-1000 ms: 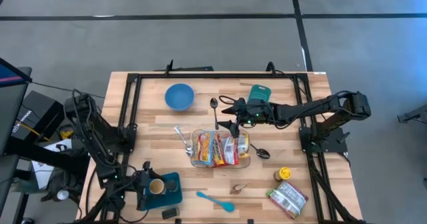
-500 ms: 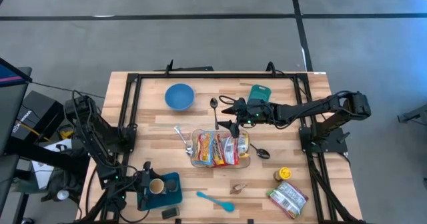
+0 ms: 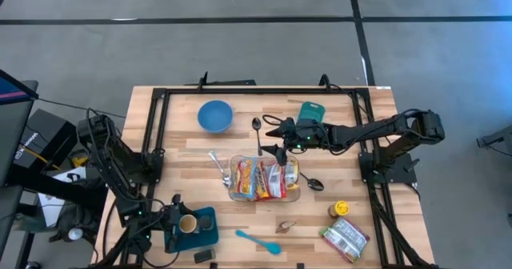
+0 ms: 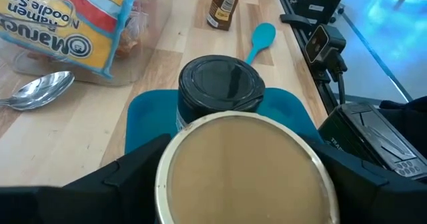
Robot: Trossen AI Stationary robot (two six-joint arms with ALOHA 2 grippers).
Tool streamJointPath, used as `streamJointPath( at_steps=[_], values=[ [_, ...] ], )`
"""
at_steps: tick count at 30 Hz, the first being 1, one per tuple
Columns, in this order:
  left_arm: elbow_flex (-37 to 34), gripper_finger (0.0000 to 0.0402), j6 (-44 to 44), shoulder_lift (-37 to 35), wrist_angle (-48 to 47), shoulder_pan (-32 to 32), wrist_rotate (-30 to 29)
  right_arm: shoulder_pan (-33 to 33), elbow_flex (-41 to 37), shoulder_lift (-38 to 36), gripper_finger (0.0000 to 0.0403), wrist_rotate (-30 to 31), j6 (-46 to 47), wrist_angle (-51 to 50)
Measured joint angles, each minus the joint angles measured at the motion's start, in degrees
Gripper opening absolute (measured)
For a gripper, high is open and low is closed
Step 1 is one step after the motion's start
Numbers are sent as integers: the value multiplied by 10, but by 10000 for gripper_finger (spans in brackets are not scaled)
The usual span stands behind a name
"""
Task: Pick & Place Food Item
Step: Put the golden spice bottle into the dark blue bin
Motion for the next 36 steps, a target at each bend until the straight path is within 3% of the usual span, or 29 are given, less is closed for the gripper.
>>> streamJointPath(
  at_steps=[23, 36],
  values=[
    [0, 298, -19, -3, 35, 0, 13, 0, 0, 0, 301, 0, -1, 0],
    [0, 298, -17, -98, -14, 0, 21, 0, 0, 0, 301, 0, -1, 0]
  ],
)
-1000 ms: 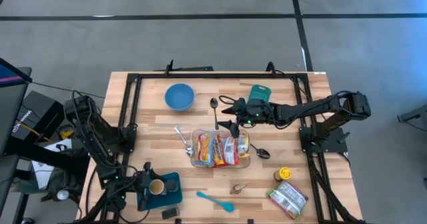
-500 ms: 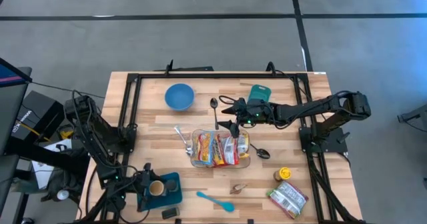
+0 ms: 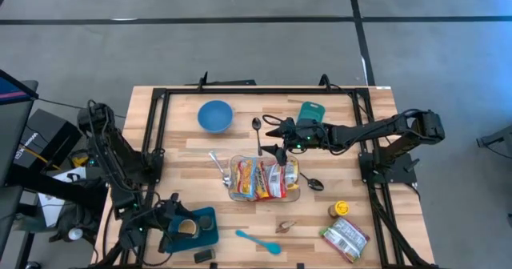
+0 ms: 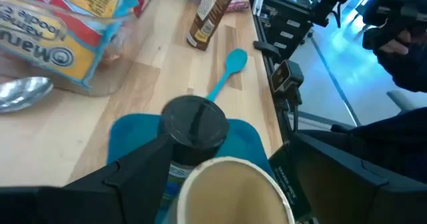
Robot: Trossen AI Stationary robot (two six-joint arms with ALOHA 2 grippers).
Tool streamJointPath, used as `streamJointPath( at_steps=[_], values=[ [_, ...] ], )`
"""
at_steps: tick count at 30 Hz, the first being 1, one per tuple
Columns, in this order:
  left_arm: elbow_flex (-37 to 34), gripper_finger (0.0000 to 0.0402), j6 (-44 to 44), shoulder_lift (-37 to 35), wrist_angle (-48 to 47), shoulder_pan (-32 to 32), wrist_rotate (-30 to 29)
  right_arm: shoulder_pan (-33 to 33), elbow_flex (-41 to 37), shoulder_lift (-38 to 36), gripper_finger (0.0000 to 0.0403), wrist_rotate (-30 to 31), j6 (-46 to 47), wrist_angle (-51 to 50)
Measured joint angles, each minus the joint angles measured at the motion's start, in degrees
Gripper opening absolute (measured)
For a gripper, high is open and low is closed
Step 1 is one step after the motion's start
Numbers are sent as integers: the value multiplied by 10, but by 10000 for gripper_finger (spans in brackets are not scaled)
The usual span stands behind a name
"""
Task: Pick & Place Food Item
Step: Put the golden spice bottle into the dark blue bin, then put the yellow spice can into the dark blue bin
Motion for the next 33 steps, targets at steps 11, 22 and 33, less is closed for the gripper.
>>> streamJointPath(
  at_steps=[11, 22, 33],
  values=[
    [0, 298, 4, -95, -65, 0, -133, 0, 0, 0, 301, 0, 0, 0],
    [0, 298, 139, -161, -70, 16, -269, 2, 0, 0, 301, 0, -9, 0],
    [0, 298, 181, -167, -68, 152, -273, 2, 0, 0, 301, -13, -14, 0]
  ],
)
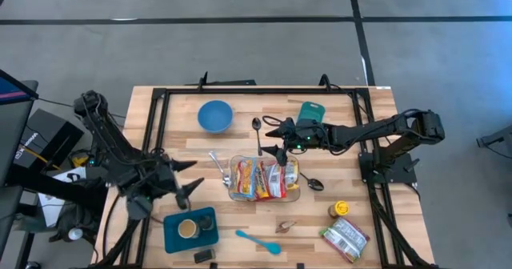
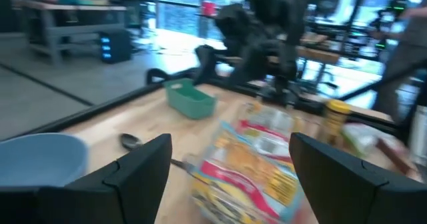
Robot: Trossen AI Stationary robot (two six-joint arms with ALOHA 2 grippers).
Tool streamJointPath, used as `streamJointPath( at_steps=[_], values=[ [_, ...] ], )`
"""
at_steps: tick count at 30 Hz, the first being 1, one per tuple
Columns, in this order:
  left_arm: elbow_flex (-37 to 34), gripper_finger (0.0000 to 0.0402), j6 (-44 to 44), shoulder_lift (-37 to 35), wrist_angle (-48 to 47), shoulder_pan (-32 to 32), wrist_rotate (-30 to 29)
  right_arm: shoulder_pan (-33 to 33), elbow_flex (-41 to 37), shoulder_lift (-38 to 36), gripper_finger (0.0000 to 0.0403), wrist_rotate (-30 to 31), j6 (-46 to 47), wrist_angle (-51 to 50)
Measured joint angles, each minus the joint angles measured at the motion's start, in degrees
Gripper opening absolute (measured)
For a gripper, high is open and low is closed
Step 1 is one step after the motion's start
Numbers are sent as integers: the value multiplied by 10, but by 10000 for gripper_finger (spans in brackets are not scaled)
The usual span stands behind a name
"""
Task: Pick & Place Food Item
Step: Put the yellow spice can into the dark blue bin
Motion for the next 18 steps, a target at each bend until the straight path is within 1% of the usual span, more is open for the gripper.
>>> streamJointPath(
  at_steps=[4, 8, 15, 18],
  values=[
    [0, 298, 0, 0, 0, 48, 3, 0, 0, 0, 301, -19, 0, 0],
    [0, 298, 0, 0, 0, 95, 39, 4, 0, 0, 301, -21, -2, 0],
    [0, 298, 0, 1, 1, 169, 133, 17, 0, 0, 301, -21, -11, 0],
    [0, 298, 17, 1, 4, 192, 187, 19, 0, 0, 301, -21, -11, 0]
  ],
)
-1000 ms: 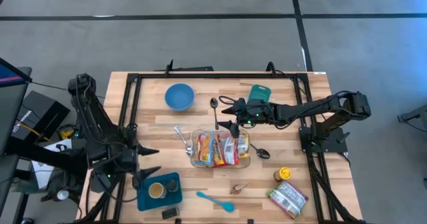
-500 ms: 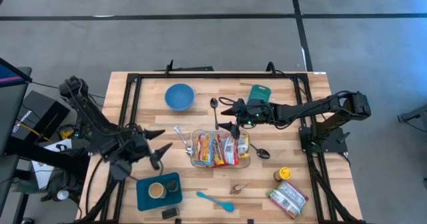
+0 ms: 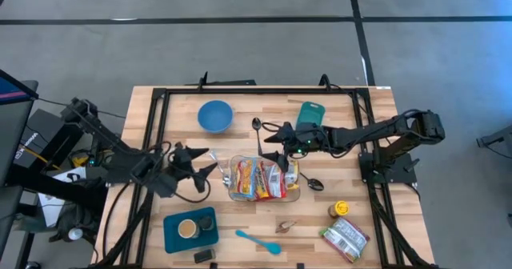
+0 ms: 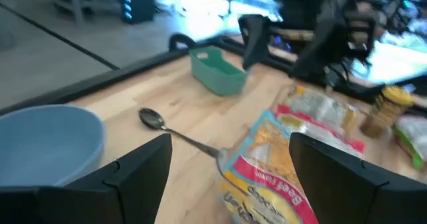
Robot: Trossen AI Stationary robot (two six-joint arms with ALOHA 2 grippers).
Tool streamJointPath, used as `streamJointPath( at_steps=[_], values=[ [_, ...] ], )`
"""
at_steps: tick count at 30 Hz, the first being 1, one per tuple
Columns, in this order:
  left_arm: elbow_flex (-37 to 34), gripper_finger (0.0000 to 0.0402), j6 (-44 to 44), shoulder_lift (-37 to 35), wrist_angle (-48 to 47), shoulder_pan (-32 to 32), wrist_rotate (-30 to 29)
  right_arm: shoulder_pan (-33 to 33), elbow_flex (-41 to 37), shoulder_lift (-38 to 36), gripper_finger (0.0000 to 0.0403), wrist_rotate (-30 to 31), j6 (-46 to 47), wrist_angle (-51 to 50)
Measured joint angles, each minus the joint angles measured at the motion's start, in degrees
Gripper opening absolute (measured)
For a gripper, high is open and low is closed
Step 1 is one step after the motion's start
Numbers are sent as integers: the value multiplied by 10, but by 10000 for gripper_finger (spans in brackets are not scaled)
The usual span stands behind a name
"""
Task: Pick & Place Food Item
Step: Put the yellow spice can into the dark blue bin
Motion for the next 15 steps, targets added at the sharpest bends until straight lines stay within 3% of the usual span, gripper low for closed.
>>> streamJointPath(
  at_steps=[11, 15],
  values=[
    [0, 287, 263, 0, 181, 57, 244, -2, 0, 0, 301, 0, -6, 0],
    [0, 276, 312, 0, 219, 93, 303, -2, 0, 0, 301, 0, -6, 0]
  ],
)
